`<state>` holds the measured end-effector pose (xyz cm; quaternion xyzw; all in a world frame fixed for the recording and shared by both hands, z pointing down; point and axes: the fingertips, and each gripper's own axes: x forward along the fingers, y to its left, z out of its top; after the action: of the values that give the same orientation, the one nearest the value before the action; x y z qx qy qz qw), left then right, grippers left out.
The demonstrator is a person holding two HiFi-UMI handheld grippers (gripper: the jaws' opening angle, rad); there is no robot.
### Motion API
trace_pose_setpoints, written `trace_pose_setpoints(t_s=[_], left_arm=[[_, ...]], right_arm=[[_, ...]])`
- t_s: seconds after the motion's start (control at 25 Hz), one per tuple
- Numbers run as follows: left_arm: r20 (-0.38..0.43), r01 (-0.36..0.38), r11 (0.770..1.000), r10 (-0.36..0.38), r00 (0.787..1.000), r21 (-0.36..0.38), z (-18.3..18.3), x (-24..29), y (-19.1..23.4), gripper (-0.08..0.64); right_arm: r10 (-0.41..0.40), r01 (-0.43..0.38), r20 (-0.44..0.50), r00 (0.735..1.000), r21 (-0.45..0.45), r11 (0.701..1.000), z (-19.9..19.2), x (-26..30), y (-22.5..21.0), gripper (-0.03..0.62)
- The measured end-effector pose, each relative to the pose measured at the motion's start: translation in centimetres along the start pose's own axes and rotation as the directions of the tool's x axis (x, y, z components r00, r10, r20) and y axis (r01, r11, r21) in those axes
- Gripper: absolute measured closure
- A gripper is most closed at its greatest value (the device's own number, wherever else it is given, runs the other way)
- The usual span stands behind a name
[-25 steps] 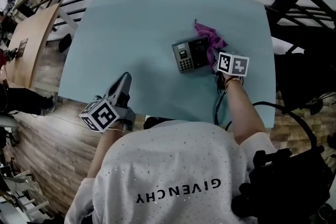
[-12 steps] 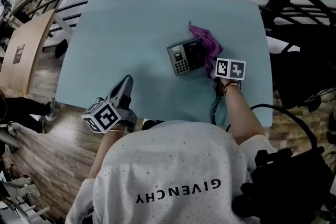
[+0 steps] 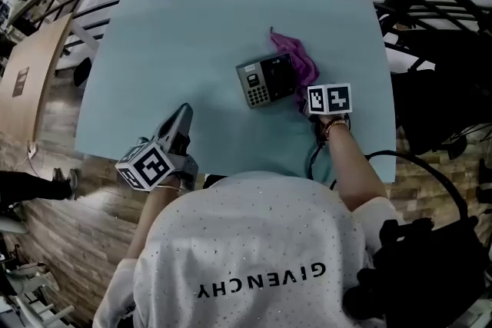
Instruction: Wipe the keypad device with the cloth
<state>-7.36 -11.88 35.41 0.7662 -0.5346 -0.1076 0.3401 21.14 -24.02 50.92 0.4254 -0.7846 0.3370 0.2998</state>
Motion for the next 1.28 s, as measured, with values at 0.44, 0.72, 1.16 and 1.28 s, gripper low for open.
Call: trace_pose_setpoints(t_s=[0.44, 0.72, 1.16, 1.28], left_arm=[[-0.009, 0.019, 0.999, -0.019, 1.000, -0.035, -2.8, 0.6, -1.1, 0.560], [-0.005, -0.074, 0.996, 0.074, 0.997, -0.057, -5.1, -0.1, 0.4, 0.560], [0.017, -0.115, 0.990, 0.117, 0.993, -0.079, -5.4, -1.7, 1.3, 0.560], [0.059, -0.136, 0.988, 0.141, 0.988, -0.076, -3.6, -1.4, 1.4, 0.560]], right_arm=[[-0.092, 0.058, -0.112, 0.989, -0.272, 0.961, -1.1, 0.2, -0.4, 0.565], [-0.181, 0.109, -0.118, 0.976, -0.455, 0.884, -1.6, 0.7, -0.3, 0.565], [-0.209, 0.119, -0.112, 0.972, -0.531, 0.839, -1.2, 0.3, -0.3, 0.565], [-0.091, 0.072, -0.031, 0.995, -0.392, 0.917, 0.4, -1.0, 0.4, 0.565]])
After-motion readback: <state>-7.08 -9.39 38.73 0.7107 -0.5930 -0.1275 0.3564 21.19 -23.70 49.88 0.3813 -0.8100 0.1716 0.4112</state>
